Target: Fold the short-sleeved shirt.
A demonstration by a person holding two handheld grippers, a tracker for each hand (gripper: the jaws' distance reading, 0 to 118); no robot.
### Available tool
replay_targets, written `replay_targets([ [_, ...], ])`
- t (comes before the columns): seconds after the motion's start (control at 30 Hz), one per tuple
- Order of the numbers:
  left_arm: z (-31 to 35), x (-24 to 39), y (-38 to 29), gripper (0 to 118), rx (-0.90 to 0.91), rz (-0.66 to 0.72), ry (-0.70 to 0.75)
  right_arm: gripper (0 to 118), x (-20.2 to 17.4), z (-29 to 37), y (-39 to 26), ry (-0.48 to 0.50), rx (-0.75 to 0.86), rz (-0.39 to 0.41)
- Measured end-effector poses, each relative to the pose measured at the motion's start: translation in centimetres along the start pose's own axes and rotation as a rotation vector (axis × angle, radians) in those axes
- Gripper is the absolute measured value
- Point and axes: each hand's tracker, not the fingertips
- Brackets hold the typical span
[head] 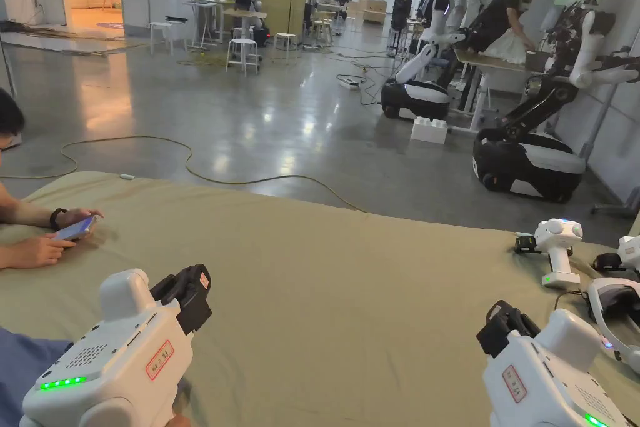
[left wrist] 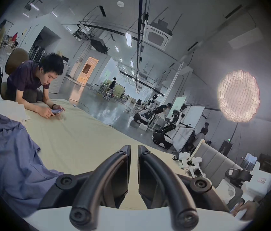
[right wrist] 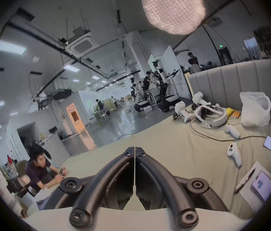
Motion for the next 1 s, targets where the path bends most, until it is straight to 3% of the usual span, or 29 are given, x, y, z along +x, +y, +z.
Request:
replay_targets([
  [0.07, -0.1, 1.0, 0.1, 10, -0.012, -0.165, 0.023, 1, -0.1, -0.5, 0.0, 0.004, 0.001, 0.092],
  [0.1, -0.3, 2.1, 0.0, 10, -0.033, -0.359, 0.075, 1, -0.6, -0.8, 0.0, 0.016, -0.005, 0.215],
  [0.17, -1.0, 4.4, -0.7, 10, -0.086, -0.755, 0.180, 1, -2.3, -1.4, -0.3, 0.007, -0.014, 0.584],
  [0.23, -1.6, 5.4, -2.2, 10, -0.126, -1.118, 0.203, 1, -4.0, -0.8, -2.4, -0.014, 0.080, 1.067],
  [0.33, -1.9, 5.5, -4.4, 10, -0.112, -1.476, 0.221, 1, -3.6, -1.0, -5.9, -0.031, 0.224, 1.678],
  [0.4, -2.0, 5.2, -5.0, 10, -0.097, -1.590, 0.229, 1, -2.8, -1.1, -7.0, -0.021, 0.267, 1.899],
  [0.43, -2.1, 4.7, -5.2, 10, -0.107, -1.593, 0.224, 1, -2.6, -1.2, -7.1, 0.011, 0.246, 1.909],
  [0.5, -2.1, 4.6, -4.9, 10, -0.120, -1.531, 0.224, 1, -2.7, -1.3, -6.5, 0.031, 0.171, 1.764],
  [0.57, -1.9, 4.2, -4.2, 10, -0.120, -1.375, 0.225, 1, -2.7, -1.3, -5.9, 0.013, 0.139, 1.614],
  [0.67, -1.4, 3.7, -2.7, 10, -0.114, -0.977, 0.191, 1, -3.0, -1.1, -4.7, 0.000, 0.095, 1.325],
  [0.83, -0.9, 1.5, -1.1, 10, -0.087, -0.372, 0.133, 1, -2.2, -1.0, -2.6, -0.039, -0.007, 0.685],
  [0.9, -0.6, 1.3, -1.1, 10, -0.037, -0.296, 0.120, 1, -1.2, -1.1, -2.1, -0.058, -0.039, 0.468],
  [0.97, -0.6, 1.9, -1.3, 10, -0.019, -0.309, 0.135, 1, -0.7, -1.0, -2.1, -0.066, -0.042, 0.371],
  [1.0, -0.7, 2.2, -1.2, 10, -0.024, -0.317, 0.136, 1, -0.7, -1.2, -2.2, -0.083, -0.050, 0.372],
])
